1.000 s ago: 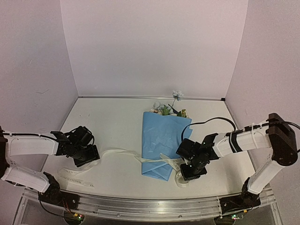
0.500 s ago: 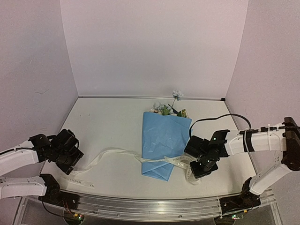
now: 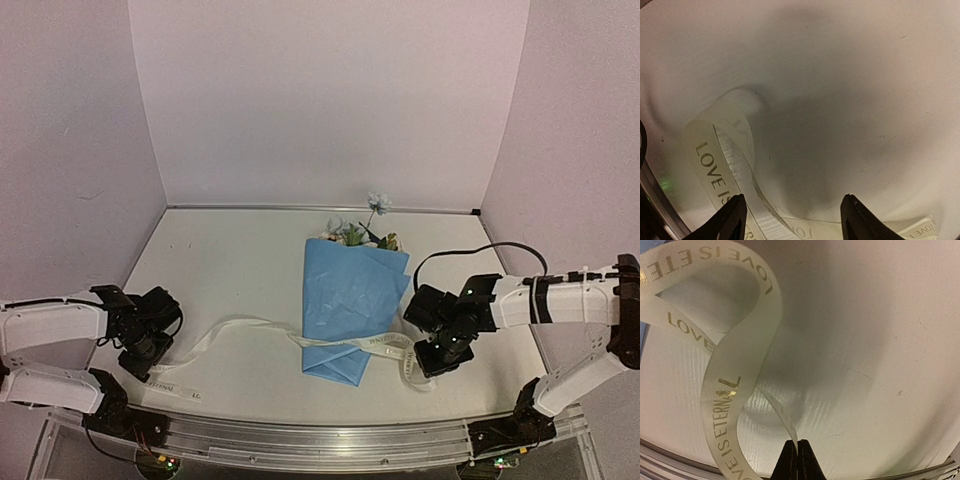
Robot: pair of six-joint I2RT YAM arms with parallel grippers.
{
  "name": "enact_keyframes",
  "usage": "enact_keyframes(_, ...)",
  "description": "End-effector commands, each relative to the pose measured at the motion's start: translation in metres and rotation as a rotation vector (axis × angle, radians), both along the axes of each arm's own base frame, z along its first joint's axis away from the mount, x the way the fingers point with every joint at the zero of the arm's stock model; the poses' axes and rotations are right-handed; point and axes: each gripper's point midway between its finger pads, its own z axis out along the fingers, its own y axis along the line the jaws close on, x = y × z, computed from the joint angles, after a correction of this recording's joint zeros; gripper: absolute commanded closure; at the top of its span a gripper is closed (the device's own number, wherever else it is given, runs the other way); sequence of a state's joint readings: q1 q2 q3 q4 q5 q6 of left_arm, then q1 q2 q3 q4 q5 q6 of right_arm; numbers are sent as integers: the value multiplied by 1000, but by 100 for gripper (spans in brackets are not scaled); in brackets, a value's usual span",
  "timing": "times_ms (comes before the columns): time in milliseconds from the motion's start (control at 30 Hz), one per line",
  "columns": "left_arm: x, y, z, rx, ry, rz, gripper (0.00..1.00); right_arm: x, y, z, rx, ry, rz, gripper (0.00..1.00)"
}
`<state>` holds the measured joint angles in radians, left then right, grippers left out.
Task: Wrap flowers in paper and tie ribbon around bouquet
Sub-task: Pick up the left side of the ribbon at the center of the board, then straighten the ribbon at the center of the board.
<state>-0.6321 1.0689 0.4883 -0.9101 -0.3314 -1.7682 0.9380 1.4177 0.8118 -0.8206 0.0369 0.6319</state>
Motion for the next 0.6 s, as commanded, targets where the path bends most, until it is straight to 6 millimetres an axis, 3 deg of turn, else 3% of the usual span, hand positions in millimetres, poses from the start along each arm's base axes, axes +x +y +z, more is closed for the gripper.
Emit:
enact_keyframes(0,22,7,-1,29,-59,43,44,-1,-14,4,7,5,-43,100)
enact_keyframes(67,35,11,0,42,-74,40,58,-1,-21,6,6,4,-59,100)
enact_keyframes(167,57,22,2,87,-92,25,92,0,-33,13,-6,1,-87,100)
enact_keyframes(267,88,45,33,238,-137,-19,100,7,-49,25,-19,-11,-136,100)
enact_keyframes(300,99,51,49,284,-167,-30,100,8,-56,29,-26,-12,-151,100)
enact_keyframes(367,127,63,103,411,-265,-66,100,13,-65,42,-26,-28,-171,100)
enact_keyframes(467,160,67,177,549,-395,-143,100,20,-82,65,-67,-69,-168,100)
enact_keyframes(567,179,65,231,645,-445,-218,100,26,-98,89,-114,-104,-157,100)
